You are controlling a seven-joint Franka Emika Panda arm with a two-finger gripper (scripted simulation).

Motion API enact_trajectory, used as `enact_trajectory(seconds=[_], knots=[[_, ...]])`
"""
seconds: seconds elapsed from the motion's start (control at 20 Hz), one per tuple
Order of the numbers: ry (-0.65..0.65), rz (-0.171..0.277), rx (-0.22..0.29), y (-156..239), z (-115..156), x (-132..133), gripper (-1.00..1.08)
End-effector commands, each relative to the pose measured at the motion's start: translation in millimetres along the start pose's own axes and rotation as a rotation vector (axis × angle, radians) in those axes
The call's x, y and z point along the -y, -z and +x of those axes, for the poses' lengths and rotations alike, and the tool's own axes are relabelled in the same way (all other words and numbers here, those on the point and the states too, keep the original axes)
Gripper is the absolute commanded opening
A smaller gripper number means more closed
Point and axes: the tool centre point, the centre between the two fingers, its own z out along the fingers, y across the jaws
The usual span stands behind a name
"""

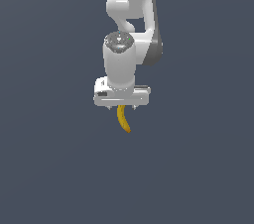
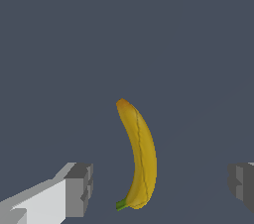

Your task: Pick up the object and move it to a goal position.

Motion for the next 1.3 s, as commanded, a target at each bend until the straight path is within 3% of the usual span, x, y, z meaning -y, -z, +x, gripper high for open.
enact_trajectory(seconds=[0.0, 0.8, 1.25], knots=[[0.000, 0.000, 0.000, -4.3, -1.8, 0.1, 1.00], [-0.007, 0.006, 0.000, -82.7, -44.5, 3.4, 1.00], [-0.009, 0.007, 0.001, -95.8, -54.0, 3.8, 1.00]])
